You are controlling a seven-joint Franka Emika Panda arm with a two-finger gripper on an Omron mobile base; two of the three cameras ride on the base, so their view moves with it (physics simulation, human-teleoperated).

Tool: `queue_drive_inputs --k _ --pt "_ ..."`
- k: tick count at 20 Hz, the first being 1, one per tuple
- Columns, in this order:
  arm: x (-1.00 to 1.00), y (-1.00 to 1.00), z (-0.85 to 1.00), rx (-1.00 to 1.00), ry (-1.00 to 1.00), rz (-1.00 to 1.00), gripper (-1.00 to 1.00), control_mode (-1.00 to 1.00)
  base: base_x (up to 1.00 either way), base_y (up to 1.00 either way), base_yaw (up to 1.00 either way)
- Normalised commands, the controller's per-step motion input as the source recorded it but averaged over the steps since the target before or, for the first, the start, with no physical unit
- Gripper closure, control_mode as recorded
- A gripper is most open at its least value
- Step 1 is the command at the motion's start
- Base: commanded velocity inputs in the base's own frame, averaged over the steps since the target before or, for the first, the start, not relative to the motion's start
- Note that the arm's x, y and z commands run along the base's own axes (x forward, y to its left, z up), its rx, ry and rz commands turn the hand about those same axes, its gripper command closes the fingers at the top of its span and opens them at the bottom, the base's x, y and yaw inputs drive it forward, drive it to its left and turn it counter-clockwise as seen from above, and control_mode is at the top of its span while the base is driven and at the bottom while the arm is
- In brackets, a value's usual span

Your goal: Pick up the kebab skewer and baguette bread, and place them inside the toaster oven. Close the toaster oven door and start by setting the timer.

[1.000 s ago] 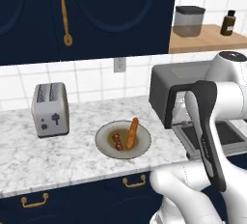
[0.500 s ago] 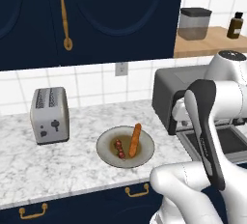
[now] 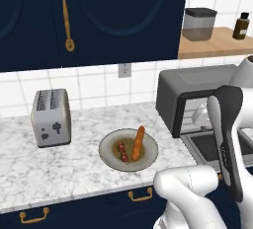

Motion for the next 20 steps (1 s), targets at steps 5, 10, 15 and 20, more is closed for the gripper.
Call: queue_drive_inputs --k 5,10,15,20 --pt "0.05 -0.97 0.00 0.02 -0.14 0.05 -1.00 -1.00 0.00 0.00 0.00" --pt "0.29 -0.77 -0.06 0.02 -0.25 0.08 -1.00 -1.00 0.00 0.00 0.00" --pt "0.51 -0.56 -0.26 0.04 -0.25 0.07 -1.00 -1.00 0.00 0.00 0.00" --pt "0.37 -0.34 -0.32 0.13 -0.20 0.12 -1.00 -1.00 0.00 0.00 0.00"
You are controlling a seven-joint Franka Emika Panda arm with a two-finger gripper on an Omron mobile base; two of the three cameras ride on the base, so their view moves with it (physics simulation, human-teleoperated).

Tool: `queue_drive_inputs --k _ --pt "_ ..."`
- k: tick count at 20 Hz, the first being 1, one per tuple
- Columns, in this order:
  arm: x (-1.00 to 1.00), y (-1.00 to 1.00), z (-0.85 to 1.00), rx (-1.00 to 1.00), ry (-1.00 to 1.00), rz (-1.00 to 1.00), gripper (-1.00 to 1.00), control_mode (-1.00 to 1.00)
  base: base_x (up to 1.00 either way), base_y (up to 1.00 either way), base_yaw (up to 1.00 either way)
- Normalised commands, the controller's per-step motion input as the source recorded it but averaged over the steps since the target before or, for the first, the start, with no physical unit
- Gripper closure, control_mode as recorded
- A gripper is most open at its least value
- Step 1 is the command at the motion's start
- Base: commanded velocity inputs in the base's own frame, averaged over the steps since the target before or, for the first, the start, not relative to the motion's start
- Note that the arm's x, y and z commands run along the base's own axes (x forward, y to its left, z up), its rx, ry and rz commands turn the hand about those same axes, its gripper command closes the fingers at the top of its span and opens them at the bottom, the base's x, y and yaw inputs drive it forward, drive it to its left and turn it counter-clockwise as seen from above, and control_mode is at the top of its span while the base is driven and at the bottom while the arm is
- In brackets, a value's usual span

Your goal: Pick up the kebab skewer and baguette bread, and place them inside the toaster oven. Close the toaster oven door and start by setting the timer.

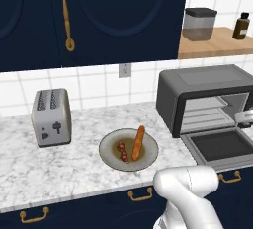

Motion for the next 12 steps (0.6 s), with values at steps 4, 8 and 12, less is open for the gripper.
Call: queue_drive_inputs --k 4,8,12 --pt "0.52 -0.08 -0.16 0.11 -0.16 0.08 -1.00 -1.00 0.00 0.00 0.00" --pt "0.35 -0.03 -0.23 0.00 -0.15 0.09 -1.00 -1.00 0.00 0.00 0.00" --pt "0.34 -0.10 -0.29 -0.03 -0.18 0.07 -1.00 -1.00 0.00 0.00 0.00"
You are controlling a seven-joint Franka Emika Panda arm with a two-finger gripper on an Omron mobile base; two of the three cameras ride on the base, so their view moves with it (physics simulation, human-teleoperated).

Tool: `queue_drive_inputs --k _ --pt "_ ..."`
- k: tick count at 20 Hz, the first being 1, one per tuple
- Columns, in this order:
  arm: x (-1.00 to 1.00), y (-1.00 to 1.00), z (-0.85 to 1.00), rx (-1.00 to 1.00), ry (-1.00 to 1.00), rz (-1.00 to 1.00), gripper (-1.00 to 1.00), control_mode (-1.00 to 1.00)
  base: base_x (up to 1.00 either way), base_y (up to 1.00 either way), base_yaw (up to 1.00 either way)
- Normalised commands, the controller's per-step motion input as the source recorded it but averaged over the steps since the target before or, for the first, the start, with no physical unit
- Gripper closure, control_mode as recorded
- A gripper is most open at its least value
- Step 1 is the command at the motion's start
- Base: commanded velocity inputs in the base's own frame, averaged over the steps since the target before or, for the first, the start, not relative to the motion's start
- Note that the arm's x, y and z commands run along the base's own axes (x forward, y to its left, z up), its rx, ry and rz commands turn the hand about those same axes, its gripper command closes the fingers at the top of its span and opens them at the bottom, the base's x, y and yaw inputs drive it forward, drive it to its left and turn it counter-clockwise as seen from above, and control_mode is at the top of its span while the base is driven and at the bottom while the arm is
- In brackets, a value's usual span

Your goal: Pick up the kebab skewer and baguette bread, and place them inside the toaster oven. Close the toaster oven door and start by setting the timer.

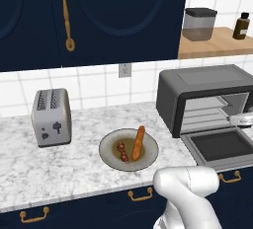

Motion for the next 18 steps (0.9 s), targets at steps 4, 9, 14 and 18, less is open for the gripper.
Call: queue_drive_inputs --k 4,9,14,18 --pt "0.54 -0.01 -0.11 0.00 -0.04 0.00 -1.00 -1.00 0.00 0.00 0.00" --pt "0.49 -0.03 -0.01 0.00 -0.04 0.00 -1.00 -1.00 0.00 0.00 0.00" --pt "0.27 -0.26 -0.02 0.00 0.00 -0.02 -1.00 -1.00 0.00 0.00 0.00" --pt "0.28 -0.04 -0.02 0.00 0.00 -0.12 -1.00 -1.00 0.00 0.00 0.00"
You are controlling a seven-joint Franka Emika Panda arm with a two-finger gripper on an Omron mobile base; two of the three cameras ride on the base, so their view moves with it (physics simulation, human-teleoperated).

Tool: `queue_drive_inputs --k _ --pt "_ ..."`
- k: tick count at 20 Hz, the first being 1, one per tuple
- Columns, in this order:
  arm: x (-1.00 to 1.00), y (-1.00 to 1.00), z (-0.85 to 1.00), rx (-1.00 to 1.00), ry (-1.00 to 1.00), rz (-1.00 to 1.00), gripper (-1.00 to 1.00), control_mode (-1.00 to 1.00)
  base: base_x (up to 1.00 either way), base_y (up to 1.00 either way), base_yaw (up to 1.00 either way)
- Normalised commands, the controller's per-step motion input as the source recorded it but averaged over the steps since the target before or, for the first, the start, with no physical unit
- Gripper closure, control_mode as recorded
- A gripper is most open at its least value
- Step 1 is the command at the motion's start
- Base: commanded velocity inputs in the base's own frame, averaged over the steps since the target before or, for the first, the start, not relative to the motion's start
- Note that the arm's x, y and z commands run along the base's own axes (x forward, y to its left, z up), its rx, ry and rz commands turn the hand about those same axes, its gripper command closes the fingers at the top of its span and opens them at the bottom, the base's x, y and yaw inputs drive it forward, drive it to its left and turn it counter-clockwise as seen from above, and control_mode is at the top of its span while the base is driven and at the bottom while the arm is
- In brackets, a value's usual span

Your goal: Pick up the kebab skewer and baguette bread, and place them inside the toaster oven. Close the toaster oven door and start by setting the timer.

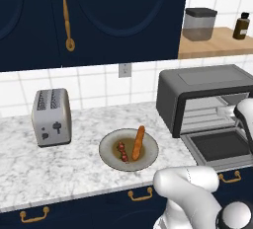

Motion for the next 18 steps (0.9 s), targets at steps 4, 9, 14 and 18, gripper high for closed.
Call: queue_drive_inputs --k 4,9,14,18 --pt "0.28 -0.02 -0.08 0.00 0.00 -0.11 -1.00 -1.00 0.00 0.00 0.00" --pt "0.16 -0.01 -0.44 -0.08 -0.07 -0.02 -1.00 -1.00 0.00 0.00 0.00" --pt "0.16 0.00 -0.07 -0.02 -0.05 0.00 -1.00 -1.00 0.00 0.00 0.00" --pt "0.38 0.00 -0.01 0.00 0.00 0.00 -1.00 -1.00 0.00 0.00 0.00"
